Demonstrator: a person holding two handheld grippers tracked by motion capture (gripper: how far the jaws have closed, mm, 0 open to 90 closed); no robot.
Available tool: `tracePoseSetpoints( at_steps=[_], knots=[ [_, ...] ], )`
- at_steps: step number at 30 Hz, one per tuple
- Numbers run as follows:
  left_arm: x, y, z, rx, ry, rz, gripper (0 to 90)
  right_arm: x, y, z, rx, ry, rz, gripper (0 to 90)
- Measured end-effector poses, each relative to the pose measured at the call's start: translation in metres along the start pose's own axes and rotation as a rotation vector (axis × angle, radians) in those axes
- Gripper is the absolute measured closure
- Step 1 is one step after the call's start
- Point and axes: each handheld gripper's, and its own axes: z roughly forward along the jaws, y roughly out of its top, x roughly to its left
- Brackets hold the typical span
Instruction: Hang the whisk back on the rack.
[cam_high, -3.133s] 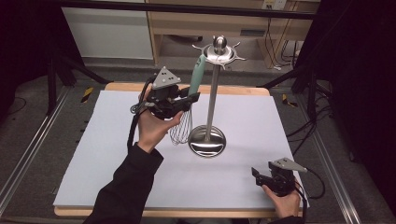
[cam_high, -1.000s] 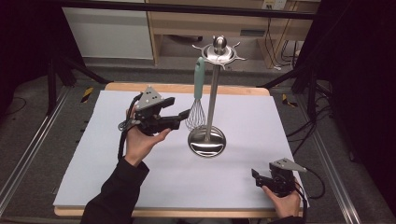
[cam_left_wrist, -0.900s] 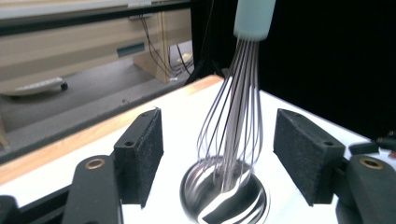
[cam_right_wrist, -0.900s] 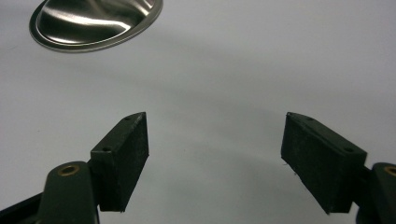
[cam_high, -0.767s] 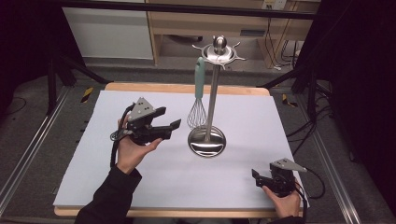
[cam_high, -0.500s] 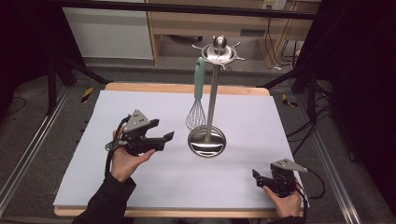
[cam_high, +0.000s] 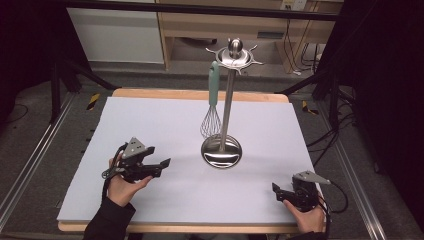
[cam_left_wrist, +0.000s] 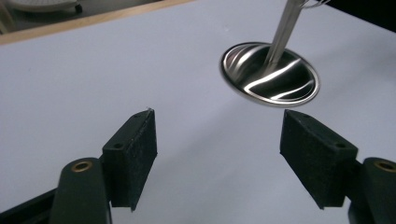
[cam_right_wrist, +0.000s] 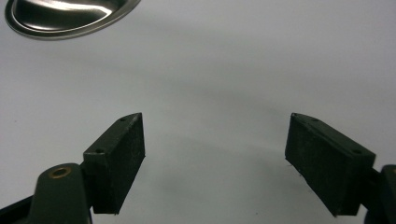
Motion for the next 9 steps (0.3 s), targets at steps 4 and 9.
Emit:
tracePoseSetpoints(
  at_steps=[4, 9],
  knots=[
    [0.013, -0.013, -0.001, 0.02, 0.046, -0.03, 26.2, -0.003, -0.001, 0.001, 0.012, -0.003, 0.006, 18.2],
    [0.027, -0.026, -0.005, 0.034, 0.087, -0.062, 25.5, -0.006, -0.003, 0.0, 0.021, -0.016, 0.016, 17.2]
  ],
)
